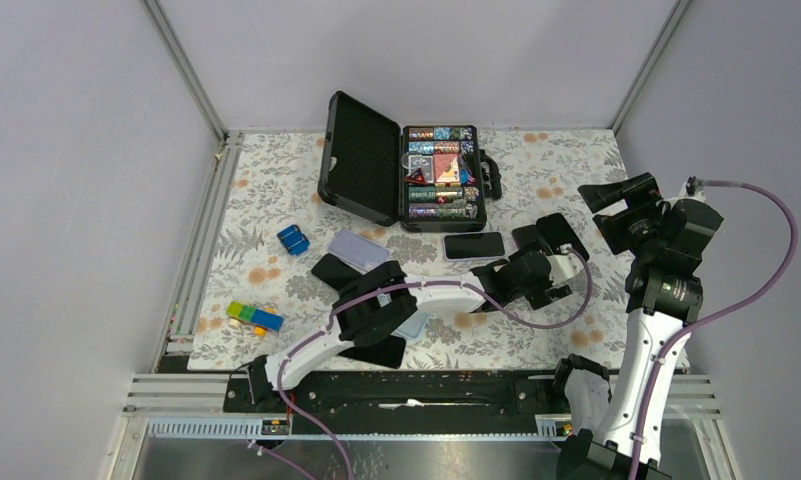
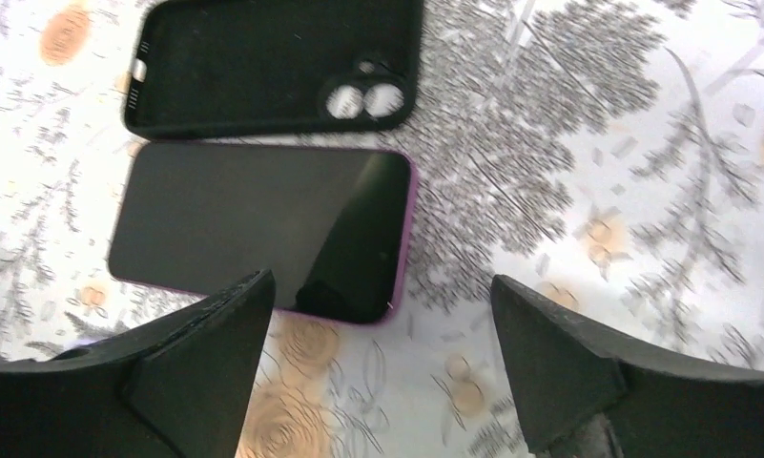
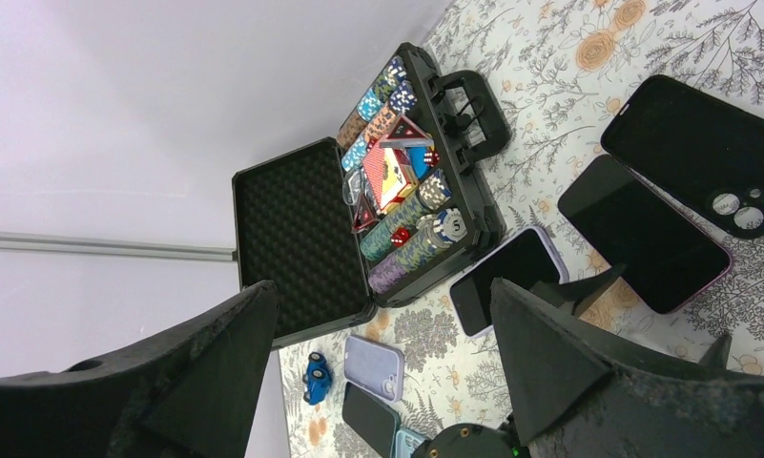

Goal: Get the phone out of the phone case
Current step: Place the phone at the center of the board.

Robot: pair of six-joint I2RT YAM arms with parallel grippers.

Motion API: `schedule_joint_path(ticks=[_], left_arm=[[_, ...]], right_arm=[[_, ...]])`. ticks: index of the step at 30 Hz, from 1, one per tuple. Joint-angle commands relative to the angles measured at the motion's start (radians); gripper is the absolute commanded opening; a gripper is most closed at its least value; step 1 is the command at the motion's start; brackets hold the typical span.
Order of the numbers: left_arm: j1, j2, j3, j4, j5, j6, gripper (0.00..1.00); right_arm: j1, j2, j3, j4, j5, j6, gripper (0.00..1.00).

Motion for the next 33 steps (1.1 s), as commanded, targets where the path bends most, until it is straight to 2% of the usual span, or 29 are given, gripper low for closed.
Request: schedule_joint_path(ticks=[1, 8, 11, 16, 21, 24, 30, 33], left_arm=[[-0.012, -0.082, -0.13, -0.089, 0.15, -0.04, 0.91], [-0.003, -0.269, -0.302, -0.009, 0.2, -0.076, 0.95], [0.024, -0.345, -0.357, -0.03, 0.243, -0.074, 0.98], [0.119, -0.455, -0.438, -0.095, 0.385, -0.109, 0.99], [0.217, -0.566, -0.573, -0.068, 0.409, -0.143, 0.99], [0.267, -0.639, -0.654, -0.009, 0.393, -0.211, 0.99], [0.362, -0.748, -0.8, 0.148, 0.387, -0.387, 0.99], [0.382, -0.79, -0.866, 0.201, 0.339, -0.436, 0.99]], right_arm=[[-0.006, 0.009, -0.01, 0.037, -0.013, -0.002, 0.88], [-0.006, 0.032, -0.012, 0.041, 0.002, -0.024, 0.89], [-0.006, 0.035, -0.028, 0.061, 0.003, -0.022, 0.89], [-0.006, 0.05, -0.061, 0.104, -0.01, -0.025, 0.91], [-0.002, 0.121, -0.154, 0.223, -0.046, -0.025, 0.88], [0.043, 0.221, -0.199, 0.289, -0.02, -0.041, 0.82], [0.205, 0.484, -0.142, 0.348, 0.11, -0.063, 0.62], [0.232, 0.615, -0.091, 0.378, 0.138, -0.049, 0.45]])
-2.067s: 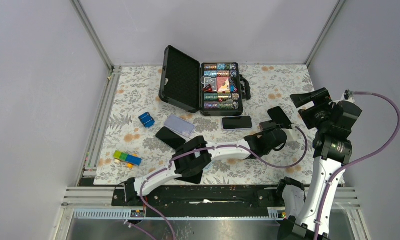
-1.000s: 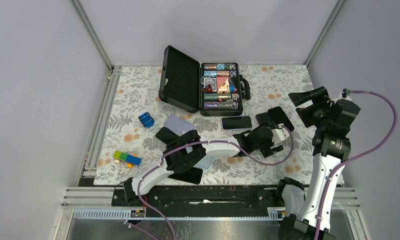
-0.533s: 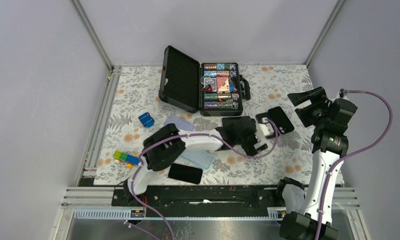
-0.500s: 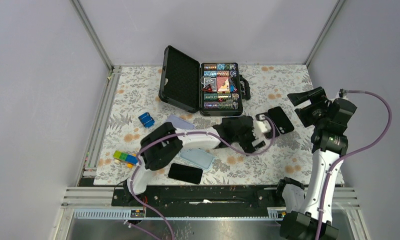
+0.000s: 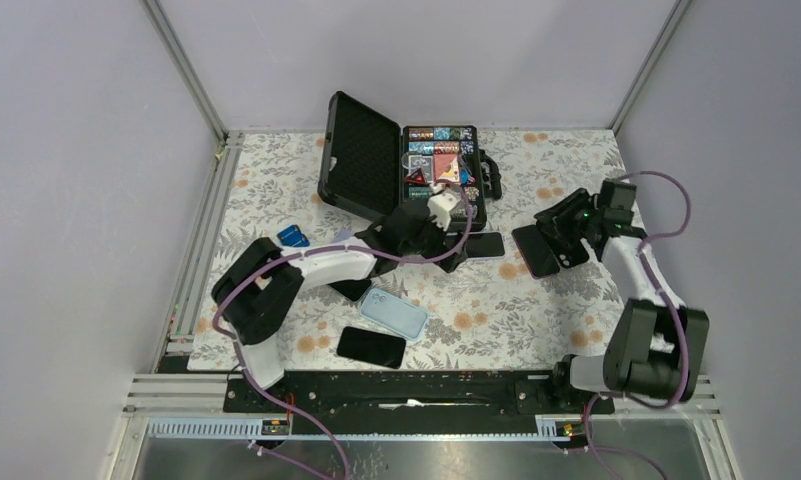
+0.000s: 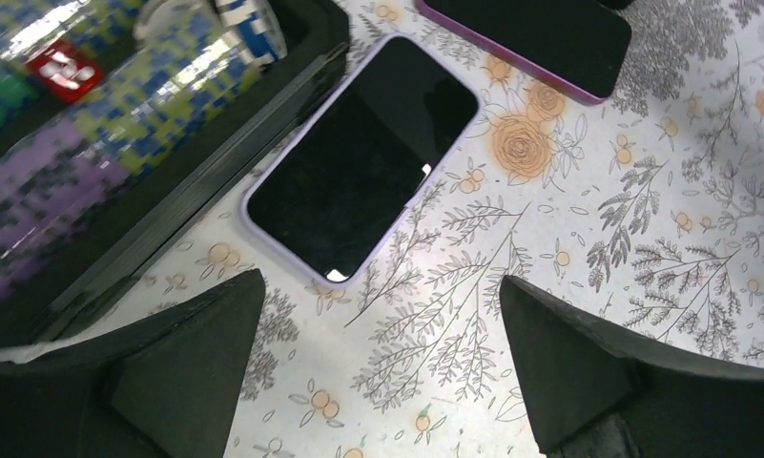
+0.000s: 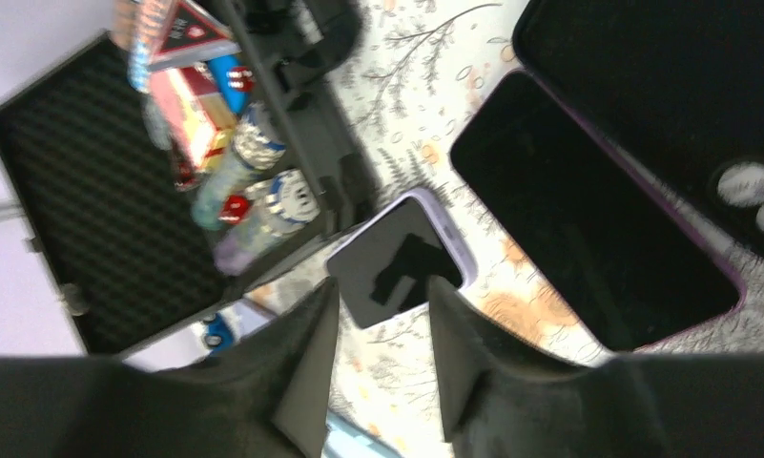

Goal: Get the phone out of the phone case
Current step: Place the phone at the center of the board, then pick up the phone at the center of the board.

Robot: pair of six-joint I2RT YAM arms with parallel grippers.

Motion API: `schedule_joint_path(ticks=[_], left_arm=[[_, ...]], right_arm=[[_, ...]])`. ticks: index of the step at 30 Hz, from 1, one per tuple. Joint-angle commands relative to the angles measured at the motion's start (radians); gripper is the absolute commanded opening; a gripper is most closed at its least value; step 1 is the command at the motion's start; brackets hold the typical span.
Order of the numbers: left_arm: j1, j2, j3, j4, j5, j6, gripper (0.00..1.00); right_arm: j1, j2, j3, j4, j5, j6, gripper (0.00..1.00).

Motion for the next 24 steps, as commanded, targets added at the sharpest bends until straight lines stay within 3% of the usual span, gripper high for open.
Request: schedule_joint_path(ticks=[1, 3, 5, 13, 24], left_arm=[[0.028, -0.094, -0.08, 0.17, -0.044, -0.132, 0.99], [0.032, -0.102, -0.099, 0.184, -0.076, -0.166, 0.99], [0.035, -0.103, -0.108, 0.188, -0.101, -0.195, 0.99], [0.043, -0.112, -0.143, 0.189, -0.121, -0.251, 0.99], [0.046, -0.112, -0.167, 0.191, -0.143, -0.274, 0.99]], right_arm=[[0.043, 0.164, 0.12, 0.083, 0.075, -0.007, 0.33], [0.067, 0.262, 0.185, 0.045, 0.072, -0.016, 0.17], [0.101, 0.323, 0.214, 0.044, 0.118, -0.013, 0.13], [0.211, 0.526, 0.336, 0.042, 0.203, -0.006, 0.12], [0.315, 0.618, 0.427, -0.057, 0.331, -0.011, 0.12]])
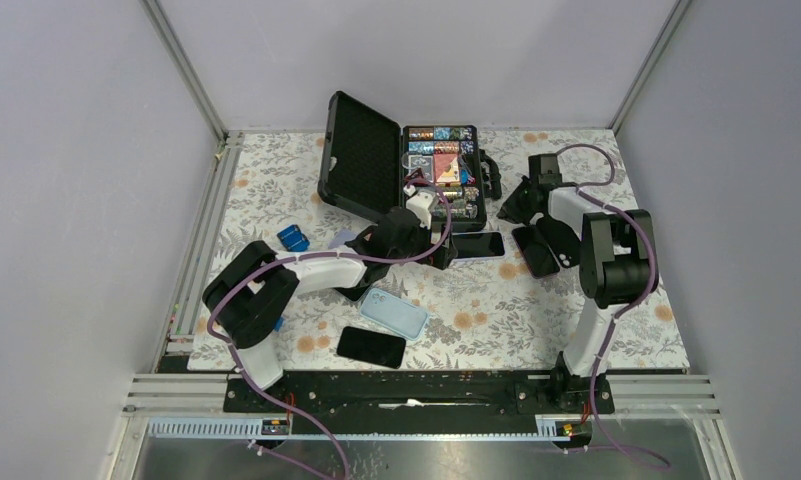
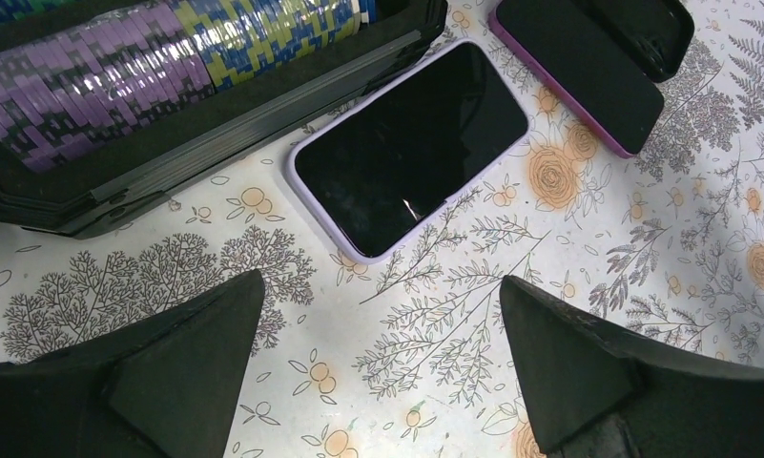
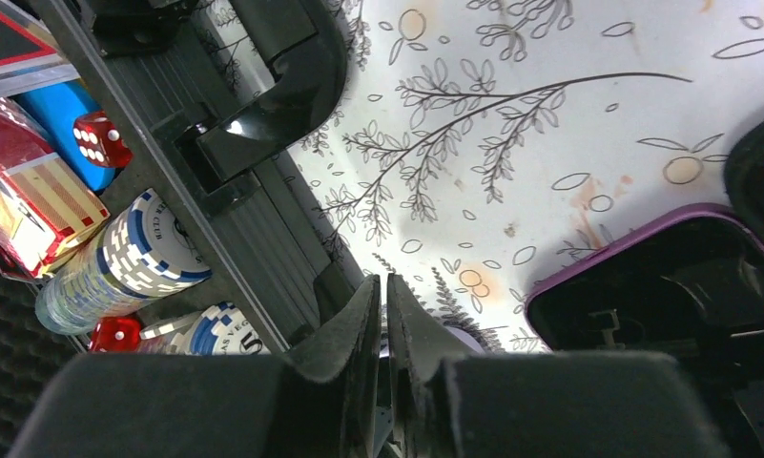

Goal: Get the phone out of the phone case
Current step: Pick up the phone at the center of the board.

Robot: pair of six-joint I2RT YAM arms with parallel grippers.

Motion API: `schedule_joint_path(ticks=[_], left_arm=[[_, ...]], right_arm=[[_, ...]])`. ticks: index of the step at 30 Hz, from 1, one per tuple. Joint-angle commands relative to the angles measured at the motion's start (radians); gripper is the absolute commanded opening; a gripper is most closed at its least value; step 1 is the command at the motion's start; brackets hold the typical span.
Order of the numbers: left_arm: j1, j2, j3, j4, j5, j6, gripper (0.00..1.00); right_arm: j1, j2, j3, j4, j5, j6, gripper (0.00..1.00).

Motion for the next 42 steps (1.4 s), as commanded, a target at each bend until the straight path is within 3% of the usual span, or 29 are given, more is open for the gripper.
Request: schedule_joint_path(ticks=[1, 4, 13, 20, 24, 32, 42], left_arm=[[0.008, -0.049, -0.001, 0.051, -0.027, -0.015, 0.99], [0.008, -0.05, 0.003, 0.05, -0.028, -0.014, 0.99], [0.008, -0.018, 0.048, 0.035, -0.065, 0.04, 0.99], [0.012, 0.13, 0.178, 0.0, 0.039, 0.188, 0.96], [0.029, 0.199, 0.243, -0.05, 0.079, 0.184, 0.97], [0.03, 0.259, 0.23, 0.011, 0.111, 0.123, 0.99], [0.03, 0.387, 0.356, -0.005, 0.215, 0.147, 0.99]], right_arm=[[0.028, 0.014, 0.065, -0.071, 0.104, -0.011, 0.12], [0.042, 0.028, 0.105, -0.133, 0.127, -0.05, 0.15], [0.079, 0.092, 0.24, -0.318, 0.125, -0.225, 0.44], [0.079, 0.106, 0.275, -0.373, 0.108, -0.225, 0.4], [0.08, 0.062, 0.236, -0.357, 0.08, -0.217, 0.4], [0.065, -0.08, 0.206, -0.336, 0.044, -0.185, 0.42], [0.001, -0.286, 0.144, -0.335, -0.023, -0.183, 0.45]])
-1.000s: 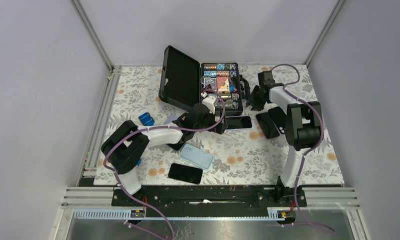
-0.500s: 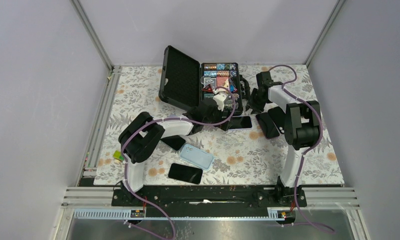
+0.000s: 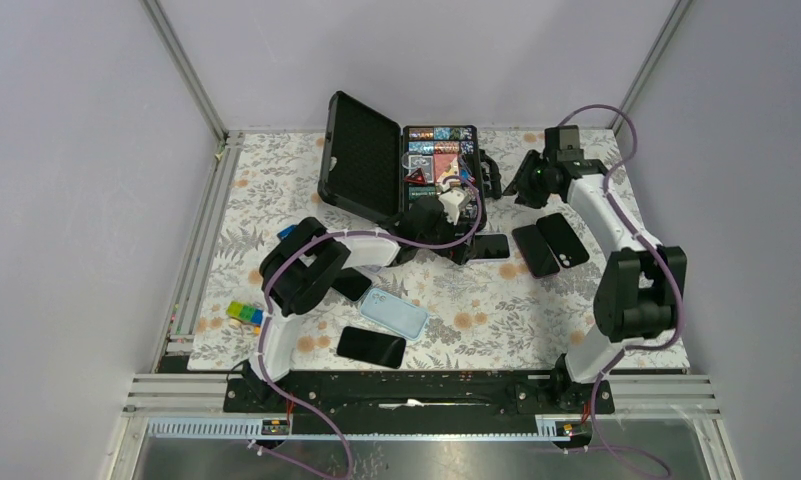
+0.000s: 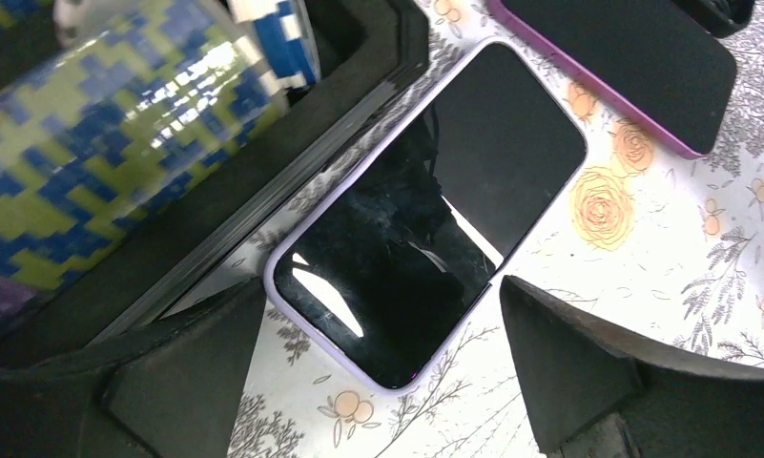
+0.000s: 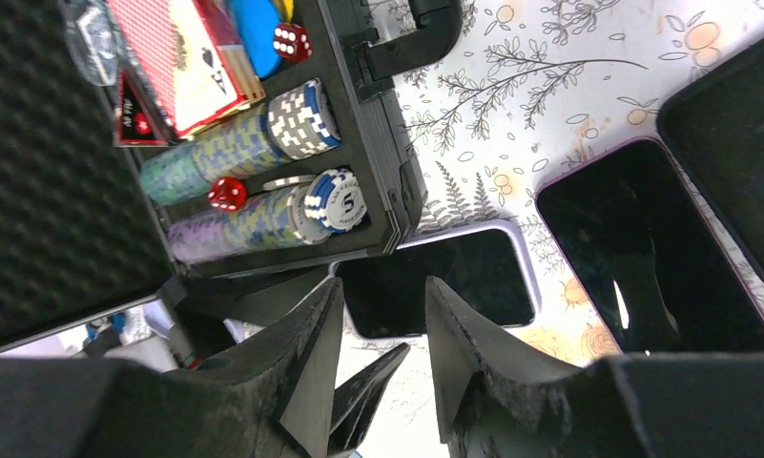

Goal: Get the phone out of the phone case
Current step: Pick up the phone at the center of the board.

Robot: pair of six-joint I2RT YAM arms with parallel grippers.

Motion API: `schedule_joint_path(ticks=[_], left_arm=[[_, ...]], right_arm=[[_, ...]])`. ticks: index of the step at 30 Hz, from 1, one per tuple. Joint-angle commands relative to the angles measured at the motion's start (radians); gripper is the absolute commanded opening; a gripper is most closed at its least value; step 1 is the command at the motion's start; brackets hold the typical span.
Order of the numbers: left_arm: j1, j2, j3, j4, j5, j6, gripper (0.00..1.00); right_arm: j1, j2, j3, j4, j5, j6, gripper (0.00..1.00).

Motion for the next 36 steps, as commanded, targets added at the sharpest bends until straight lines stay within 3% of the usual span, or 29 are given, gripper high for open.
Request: schedule_joint_path(ticks=[1, 5, 14, 17, 22, 26, 31, 36], left_arm=[[0.007, 0.043, 0.056, 0.034, 0.085, 0.017, 0.99], [0.005, 0.022, 0.033, 0.031, 0.132, 0.018, 0.99], [-0.033, -0.06, -0.16, 0.215, 0.255, 0.014, 0.96], [-0.058, -0.077, -0.174, 0.188, 0.221, 0.055, 0.96], [-0.056, -0.038, -0.052, -0.008, -0.036, 0.054, 0.99], [-0.063, 0.014, 0.074, -0.146, -0.132, 0.041, 0.99], [-0.093, 0.057, 0.119, -0.151, -0.077, 0.076, 0.99], [-0.099, 0.094, 0.137, -0.119, 0.129, 0.096, 0.99]], right_arm=[[-0.044, -0.117, -0.049, -0.001, -0.05, 0.002, 0.45], [-0.078, -0.197, -0.095, 0.02, -0.075, 0.012, 0.46], [-0.094, -0.26, -0.134, 0.031, -0.096, 0.009, 0.47], [-0.094, -0.261, -0.147, 0.032, -0.1, 0.009, 0.47], [-0.095, -0.277, -0.188, 0.06, -0.118, 0.017, 0.48], [-0.095, -0.282, -0.199, 0.062, -0.128, 0.013, 0.48], [-0.134, -0.289, -0.208, 0.062, -0.147, 0.005, 0.49], [-0.148, -0.311, -0.219, 0.061, -0.157, -0.001, 0.5]])
